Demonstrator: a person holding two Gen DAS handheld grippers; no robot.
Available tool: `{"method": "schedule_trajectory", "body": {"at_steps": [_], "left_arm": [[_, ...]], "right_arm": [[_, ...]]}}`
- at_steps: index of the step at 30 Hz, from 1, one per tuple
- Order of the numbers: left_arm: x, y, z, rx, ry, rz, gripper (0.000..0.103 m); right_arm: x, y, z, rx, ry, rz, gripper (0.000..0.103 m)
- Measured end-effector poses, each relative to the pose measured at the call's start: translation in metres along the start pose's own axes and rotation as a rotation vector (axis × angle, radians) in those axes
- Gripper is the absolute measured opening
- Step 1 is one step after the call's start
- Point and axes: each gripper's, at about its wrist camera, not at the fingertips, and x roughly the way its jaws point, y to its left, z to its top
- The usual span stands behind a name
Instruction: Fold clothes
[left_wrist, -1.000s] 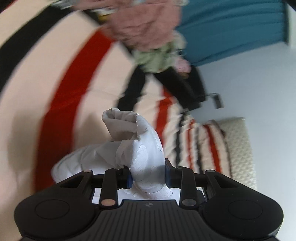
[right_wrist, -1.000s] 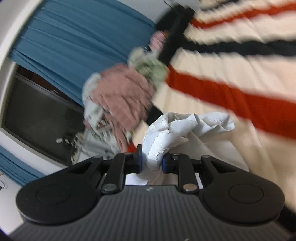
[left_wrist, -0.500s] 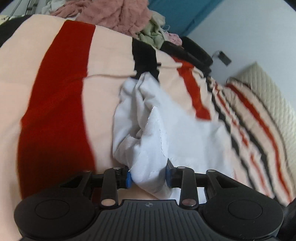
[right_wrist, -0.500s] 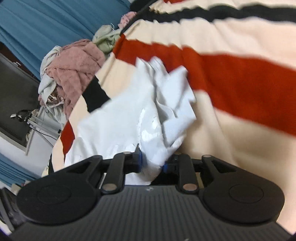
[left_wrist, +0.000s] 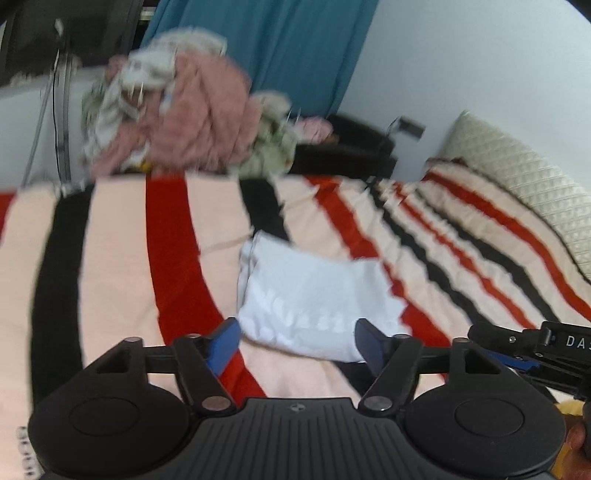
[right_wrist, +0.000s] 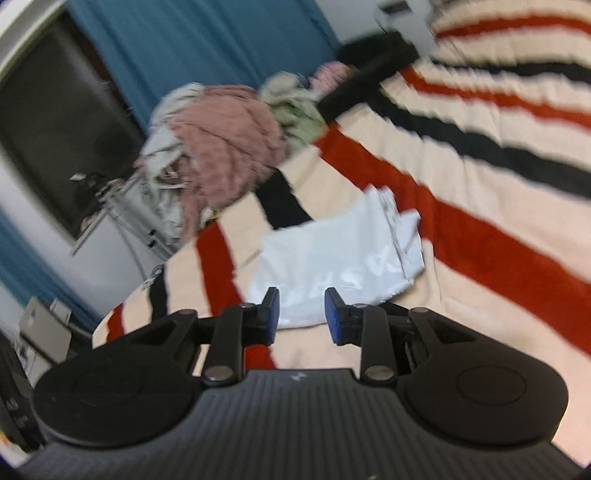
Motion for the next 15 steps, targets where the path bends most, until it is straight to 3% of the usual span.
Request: {"method": "schedule_trajectory", "body": {"at_steps": [2,3,8,15], "left_arm": [[-0.041,-0.011,-0.002,0.026,-0.031,-0.01,0.091],[-0.058,-0.014,-0.004,0.034,-0.044,-0.019,0.099],[-0.14,-0.029,-0.034,0.079,-0.125,0.0,0.103],[-0.218,-0.035,-0.078,0.114,-0.224,0.043,0.103]], "right_arm": [[-0.03,0.015,-0.001,-0.057,-0.024,0.013,0.083],[-0.046,0.02,-0.004,-0.081,-0.041,0.012,0.09],[-0.112,0.034,-0.031,-0.175,-0.121,0.01,0.089],[-0.156,0.041,-0.076,-0.274,-0.21,0.005,0.089]]}}
